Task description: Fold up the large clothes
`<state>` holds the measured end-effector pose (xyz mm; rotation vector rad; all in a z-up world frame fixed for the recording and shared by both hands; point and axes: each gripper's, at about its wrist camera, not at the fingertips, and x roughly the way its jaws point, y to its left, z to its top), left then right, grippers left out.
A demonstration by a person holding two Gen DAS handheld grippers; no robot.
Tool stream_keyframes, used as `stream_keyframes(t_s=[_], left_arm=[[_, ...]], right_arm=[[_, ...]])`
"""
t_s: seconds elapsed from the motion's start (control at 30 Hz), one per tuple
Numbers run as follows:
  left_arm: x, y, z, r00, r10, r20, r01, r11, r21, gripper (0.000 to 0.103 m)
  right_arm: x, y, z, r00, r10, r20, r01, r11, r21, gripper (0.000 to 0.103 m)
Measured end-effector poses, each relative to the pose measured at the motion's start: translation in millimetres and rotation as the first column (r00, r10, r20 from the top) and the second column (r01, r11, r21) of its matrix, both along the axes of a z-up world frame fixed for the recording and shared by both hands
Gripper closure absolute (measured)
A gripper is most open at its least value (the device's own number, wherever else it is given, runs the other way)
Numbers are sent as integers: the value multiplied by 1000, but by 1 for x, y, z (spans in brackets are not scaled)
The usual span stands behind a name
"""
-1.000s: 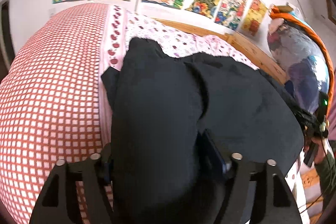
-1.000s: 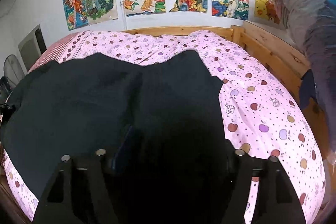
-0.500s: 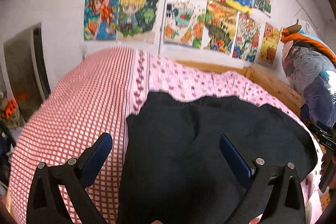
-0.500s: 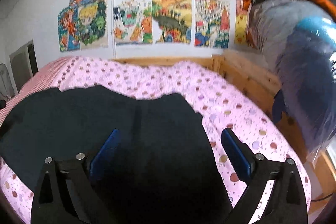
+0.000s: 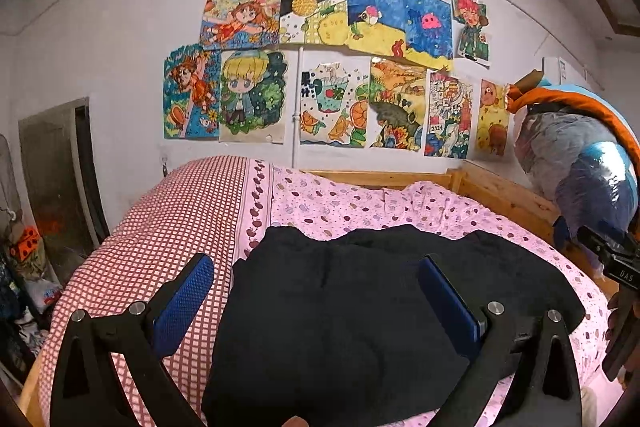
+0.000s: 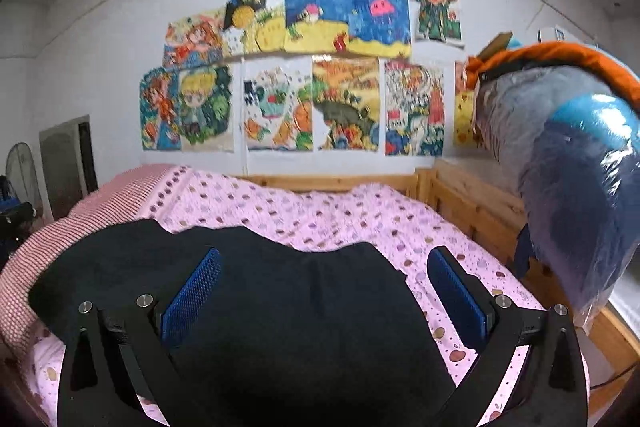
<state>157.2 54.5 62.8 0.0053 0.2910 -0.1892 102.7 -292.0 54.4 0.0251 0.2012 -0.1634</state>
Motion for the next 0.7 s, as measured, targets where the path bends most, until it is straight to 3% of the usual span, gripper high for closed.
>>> stream_keyframes(t_s=[0.2,0.43,0.7], left_arm=[[-33,-9,6,1000,17,18,-17,1000,5,0],[-65,-7,4,998,-42,-47,39,998,-55,0],[-98,-9,-5,997,-21,-69,19,999,-37,0]], right_arm=[[-34,22,12,999,36,28,-37,999,11,2],[-65,38,14,997,69,23,-69,997,16,2],[-96,44,4,995,98,-14,-96,993,66,2]])
